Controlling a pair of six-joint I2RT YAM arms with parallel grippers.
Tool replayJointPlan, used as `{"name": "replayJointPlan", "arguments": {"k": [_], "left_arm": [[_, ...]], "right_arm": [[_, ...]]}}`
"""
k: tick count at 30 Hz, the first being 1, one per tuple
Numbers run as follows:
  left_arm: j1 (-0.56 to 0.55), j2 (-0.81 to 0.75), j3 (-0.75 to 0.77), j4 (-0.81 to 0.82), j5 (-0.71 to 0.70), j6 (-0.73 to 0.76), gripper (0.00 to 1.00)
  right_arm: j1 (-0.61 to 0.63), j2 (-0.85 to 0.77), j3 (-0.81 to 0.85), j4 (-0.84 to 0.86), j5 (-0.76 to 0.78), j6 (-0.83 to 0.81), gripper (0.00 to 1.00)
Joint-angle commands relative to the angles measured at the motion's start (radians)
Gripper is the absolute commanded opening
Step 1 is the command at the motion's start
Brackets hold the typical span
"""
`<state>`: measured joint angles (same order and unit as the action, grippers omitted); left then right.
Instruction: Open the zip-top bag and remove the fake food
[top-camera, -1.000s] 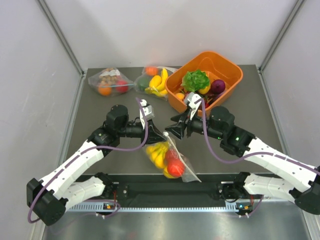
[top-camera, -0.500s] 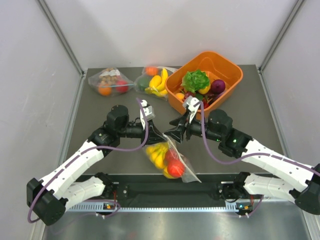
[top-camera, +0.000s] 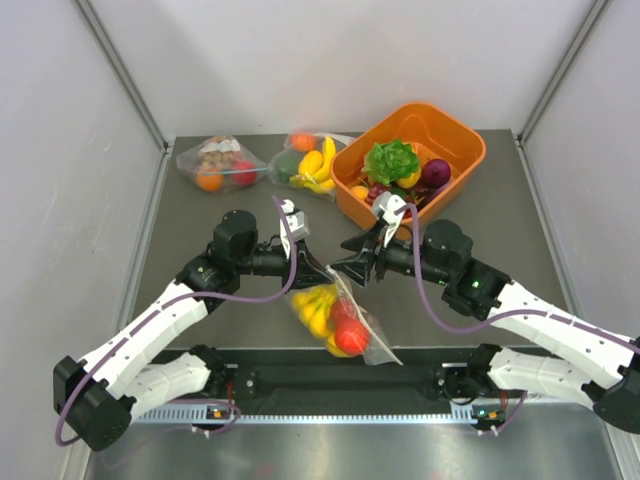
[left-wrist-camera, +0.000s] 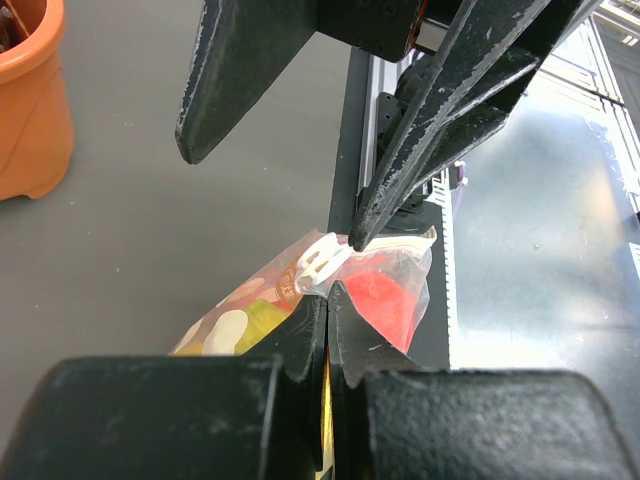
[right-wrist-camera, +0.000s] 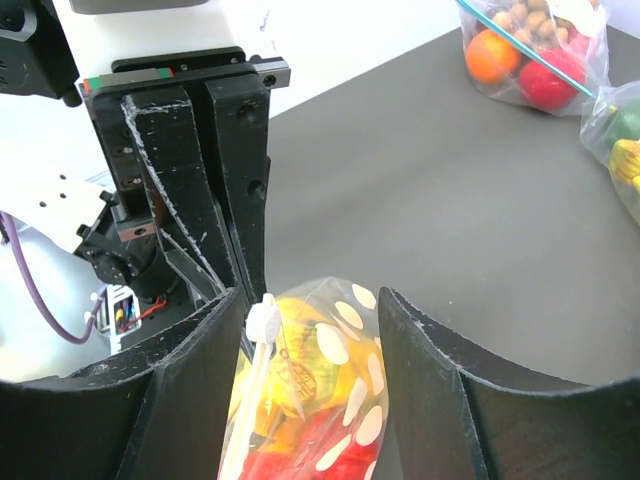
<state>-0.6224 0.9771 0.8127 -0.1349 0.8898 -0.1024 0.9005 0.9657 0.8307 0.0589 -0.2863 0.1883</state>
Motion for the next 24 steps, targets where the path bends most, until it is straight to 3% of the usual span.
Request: {"name": "replayJointPlan", "arguments": {"k": [1, 18, 24], "left_arm": [[0.000, -0.003, 0.006, 0.055, 0.020, 0.006, 0.00], [0.000, -0.006, 0.006, 0.055, 0.020, 0.006, 0.00], [-0.002, -0.006, 0.006, 0.055, 0.020, 0.006, 0.00]], "right_arm": [[0.008, -0.009, 0.001, 0.036, -0.016, 0.016, 0.56], [0.035, 0.030, -0.001, 0.024, -0.007, 0.010, 0.56], [0.040, 0.042, 0.001, 0.001, 0.019, 0.000, 0.51]]}}
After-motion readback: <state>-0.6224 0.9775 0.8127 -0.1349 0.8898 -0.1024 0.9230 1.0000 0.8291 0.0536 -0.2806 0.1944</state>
